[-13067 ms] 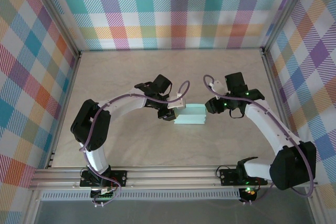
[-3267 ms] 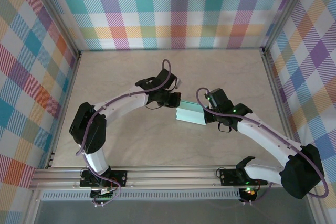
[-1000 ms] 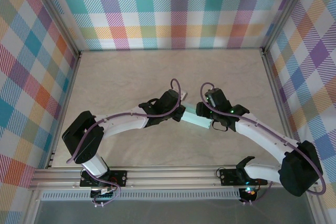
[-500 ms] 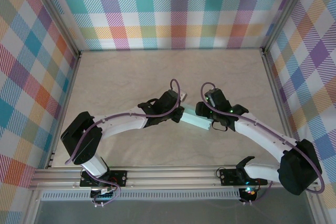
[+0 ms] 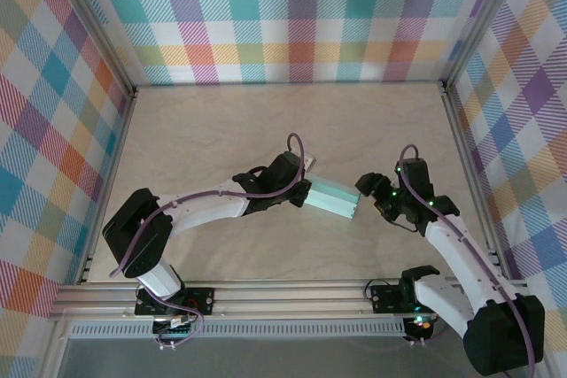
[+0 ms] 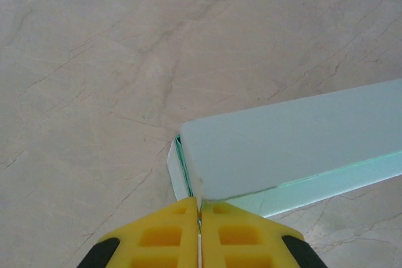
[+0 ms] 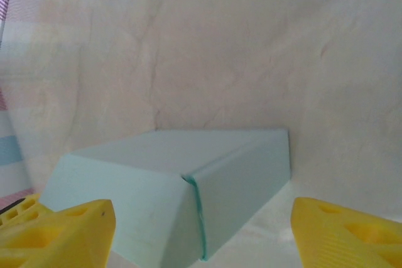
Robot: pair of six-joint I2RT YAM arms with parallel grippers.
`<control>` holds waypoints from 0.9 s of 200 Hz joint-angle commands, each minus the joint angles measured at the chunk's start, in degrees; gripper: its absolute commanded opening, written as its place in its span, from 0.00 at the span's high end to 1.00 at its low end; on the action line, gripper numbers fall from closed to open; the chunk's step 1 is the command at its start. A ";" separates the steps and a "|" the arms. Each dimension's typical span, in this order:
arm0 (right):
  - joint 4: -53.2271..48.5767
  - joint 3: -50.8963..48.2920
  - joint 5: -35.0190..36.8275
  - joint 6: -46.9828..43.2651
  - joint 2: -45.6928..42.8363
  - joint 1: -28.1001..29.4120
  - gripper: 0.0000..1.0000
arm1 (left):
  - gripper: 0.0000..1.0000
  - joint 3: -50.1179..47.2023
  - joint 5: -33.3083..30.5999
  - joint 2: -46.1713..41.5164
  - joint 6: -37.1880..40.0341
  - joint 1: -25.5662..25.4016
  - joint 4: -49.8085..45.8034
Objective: Fold the paper box
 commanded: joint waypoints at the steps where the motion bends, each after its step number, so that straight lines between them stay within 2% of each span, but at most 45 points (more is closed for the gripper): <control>1: 5.05 -2.00 -9.97 6.27 0.26 -0.78 0.31 | 0.93 -0.75 0.53 0.33 0.15 -0.77 -3.12; 39: 5.14 -3.79 -9.54 6.38 1.14 -1.13 0.38 | 0.92 -0.76 0.69 -0.07 0.22 -0.77 -3.30; 66: 5.77 -4.68 -9.10 6.73 1.54 -1.35 0.44 | 0.87 -1.00 0.88 -0.55 0.22 -0.77 -3.44; 134: 6.70 -6.39 -8.57 7.61 1.36 -1.57 0.67 | 0.86 -1.83 1.39 -1.47 0.38 -0.77 -3.05; 180: 7.98 -7.60 -7.96 8.05 2.29 -1.59 0.74 | 0.81 -2.57 2.32 -2.31 0.41 -0.84 -2.27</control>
